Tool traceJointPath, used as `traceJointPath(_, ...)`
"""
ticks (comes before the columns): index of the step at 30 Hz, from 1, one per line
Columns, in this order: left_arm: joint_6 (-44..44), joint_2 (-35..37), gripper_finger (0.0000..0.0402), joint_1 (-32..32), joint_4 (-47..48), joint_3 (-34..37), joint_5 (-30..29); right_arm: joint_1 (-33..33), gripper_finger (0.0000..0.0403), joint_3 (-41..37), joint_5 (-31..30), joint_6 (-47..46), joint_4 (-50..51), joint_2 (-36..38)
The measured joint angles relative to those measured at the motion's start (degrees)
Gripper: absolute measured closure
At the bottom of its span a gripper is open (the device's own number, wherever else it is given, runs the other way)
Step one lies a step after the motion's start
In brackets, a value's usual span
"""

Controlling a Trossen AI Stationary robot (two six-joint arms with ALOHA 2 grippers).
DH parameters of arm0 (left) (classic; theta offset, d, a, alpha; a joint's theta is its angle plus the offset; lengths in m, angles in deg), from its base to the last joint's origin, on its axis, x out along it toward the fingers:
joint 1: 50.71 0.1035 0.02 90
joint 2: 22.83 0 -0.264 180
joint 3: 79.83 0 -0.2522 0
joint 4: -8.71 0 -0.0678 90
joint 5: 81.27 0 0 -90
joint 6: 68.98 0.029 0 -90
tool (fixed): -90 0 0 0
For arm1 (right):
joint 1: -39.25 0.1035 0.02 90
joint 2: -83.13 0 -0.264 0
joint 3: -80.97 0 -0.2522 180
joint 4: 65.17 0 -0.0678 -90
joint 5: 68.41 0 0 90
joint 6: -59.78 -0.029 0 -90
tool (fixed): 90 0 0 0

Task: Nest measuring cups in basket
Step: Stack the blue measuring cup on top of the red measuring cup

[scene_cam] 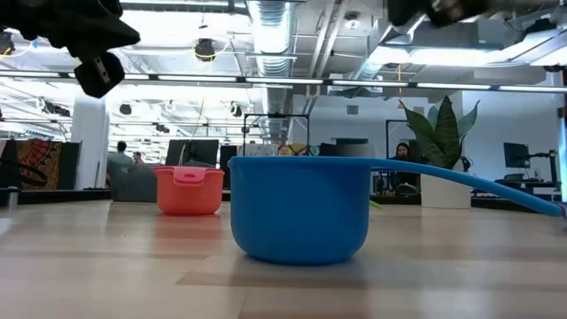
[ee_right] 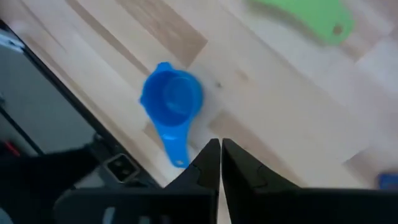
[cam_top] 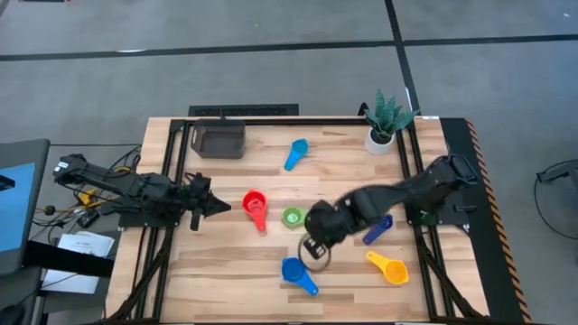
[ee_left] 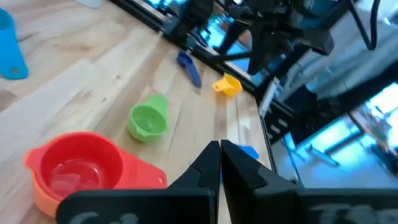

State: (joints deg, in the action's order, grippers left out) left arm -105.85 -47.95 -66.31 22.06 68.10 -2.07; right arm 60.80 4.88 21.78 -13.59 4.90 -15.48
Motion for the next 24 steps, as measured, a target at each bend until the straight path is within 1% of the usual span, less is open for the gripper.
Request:
traceJointPath(2, 2.61, -0.02, 0.0402, 0.00, 0.29, -0.89, 1.26, 3.04, 0.0356, 0.00, -3.53, -5.21, -0.71, 0.00)
traceJointPath(4, 5.62, 0.00, 0.0401, 0.00, 0.20, -2.18, 2.19, 5.76, 0.0342, 0.00, -8.26, -8.40, -2.12, -0.76)
traceJointPath(6, 8.38, -0.02, 0.0401, 0.00, 1.09, -3.73, 2.66, 7.39, 0.0322, -0.12, -12.50, -9.11, -4.17, -2.52)
traceJointPath(9, 11.17, -0.92, 0.0401, -0.02, 5.20, -6.92, 2.59, 7.73, 0.0279, -0.26, -15.67, -8.87, -6.37, -5.33)
traceJointPath(12, 13.28, -2.07, 0.0401, -0.02, 10.24, -10.49, 2.33, 6.05, 0.0228, -0.17, -13.98, -6.91, -8.41, -8.60)
traceJointPath(14, 14.08, -2.74, 0.0401, -0.02, 12.70, -12.83, 0.58, 4.87, 0.0197, -0.26, -10.06, -4.07, -10.97, -10.95)
traceJointPath(16, 15.11, -3.61, 0.0401, -0.02, 13.88, -14.52, -0.74, 3.79, 0.0176, 0.38, -7.47, -2.84, -13.54, -13.13)
traceJointPath(20, 16.70, -4.83, 0.0401, 0.00, 15.88, -16.52, -1.46, 3.00, 0.0166, 3.40, -7.56, -1.18, -13.55, -17.18)
traceJointPath(24, 15.33, -5.09, 0.0401, -0.01, 18.18, -16.85, -1.49, 2.48, 0.0181, 5.27, -7.38, 0.51, -12.90, -20.20)
